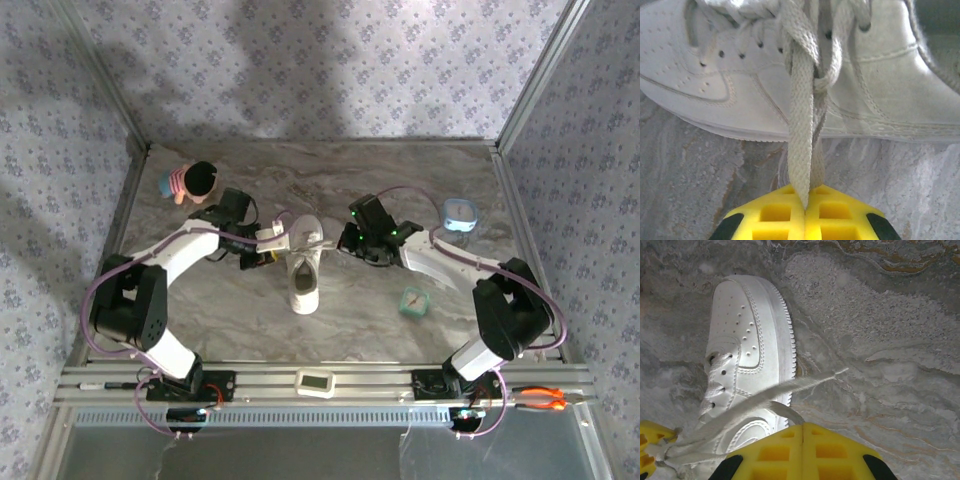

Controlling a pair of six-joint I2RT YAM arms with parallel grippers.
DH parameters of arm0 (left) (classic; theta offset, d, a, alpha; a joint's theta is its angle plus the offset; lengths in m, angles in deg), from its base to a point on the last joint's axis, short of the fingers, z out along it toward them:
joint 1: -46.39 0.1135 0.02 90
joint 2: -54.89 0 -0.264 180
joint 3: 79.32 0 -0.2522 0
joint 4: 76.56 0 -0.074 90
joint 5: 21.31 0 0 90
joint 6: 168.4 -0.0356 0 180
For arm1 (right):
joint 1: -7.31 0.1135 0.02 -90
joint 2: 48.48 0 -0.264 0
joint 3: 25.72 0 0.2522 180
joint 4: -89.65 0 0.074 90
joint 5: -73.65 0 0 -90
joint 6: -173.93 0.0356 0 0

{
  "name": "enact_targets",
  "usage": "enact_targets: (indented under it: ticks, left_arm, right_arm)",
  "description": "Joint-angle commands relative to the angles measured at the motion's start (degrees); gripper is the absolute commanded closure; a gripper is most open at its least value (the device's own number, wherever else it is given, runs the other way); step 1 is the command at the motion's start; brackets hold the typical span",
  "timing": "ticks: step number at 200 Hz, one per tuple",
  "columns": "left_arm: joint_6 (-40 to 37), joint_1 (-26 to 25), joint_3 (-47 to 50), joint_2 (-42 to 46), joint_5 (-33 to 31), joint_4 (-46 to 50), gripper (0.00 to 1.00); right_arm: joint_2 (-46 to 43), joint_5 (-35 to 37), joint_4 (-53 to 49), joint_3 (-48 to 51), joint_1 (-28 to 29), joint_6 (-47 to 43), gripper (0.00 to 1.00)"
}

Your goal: Tie the shoes

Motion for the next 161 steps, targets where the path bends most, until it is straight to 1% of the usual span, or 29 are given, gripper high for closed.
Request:
enact_targets:
  ticks: [1, 57, 69, 80, 101, 125, 134, 141, 150, 161]
  left_arm:
    - [1.29, 0.34, 1.49, 1.76, -2.32, 0.71, 1.00]
    - [2.72, 0.34, 1.81, 3.12, -3.41, 1.02, 1.00]
    - [2.93, 0.28, 1.62, 3.53, -2.76, 1.07, 1.00]
    - [3.05, 0.17, 1.39, 3.95, -2.23, 1.09, 1.00]
    - [2.91, 0.00, 0.60, 3.85, -1.21, 1.33, 1.00]
    - [2.86, -0.18, -0.25, 3.05, -0.39, 1.62, 1.00]
    - [2.87, -0.18, -0.47, 2.77, -0.11, 1.61, 1.00]
    - [2.84, -0.18, -0.67, 2.53, 0.11, 1.59, 1.00]
    - [2.57, -0.12, -0.81, 2.24, 0.40, 1.85, 1.00]
    - [2.11, -0.03, -1.19, 1.86, 0.84, 2.36, 1.00]
  right_arm:
    - [-1.82, 2.79, -3.79, 1.49, -0.20, -2.37, 1.00]
    - [-3.40, 4.06, -5.06, 2.73, -0.44, -4.90, 1.00]
    - [-3.62, 3.85, -5.06, 2.84, -0.58, -5.21, 1.00]
    - [-3.94, 2.98, -3.89, 3.20, -0.65, -5.64, 1.00]
    - [-5.01, -0.13, 2.10, 5.14, -0.68, -7.48, 1.00]
    - [-5.98, -4.08, 12.42, 9.15, -0.01, -14.26, 0.84]
    - [-6.00, -5.88, 15.91, 10.81, 0.26, -19.16, 0.78]
    - [-5.68, -7.43, 18.94, 12.34, 0.39, -22.92, 0.70]
    - [-5.31, -9.32, 21.65, 13.56, 0.33, -27.70, 0.64]
    - [-4.48, -11.74, 22.49, 13.49, 0.33, -33.67, 0.57]
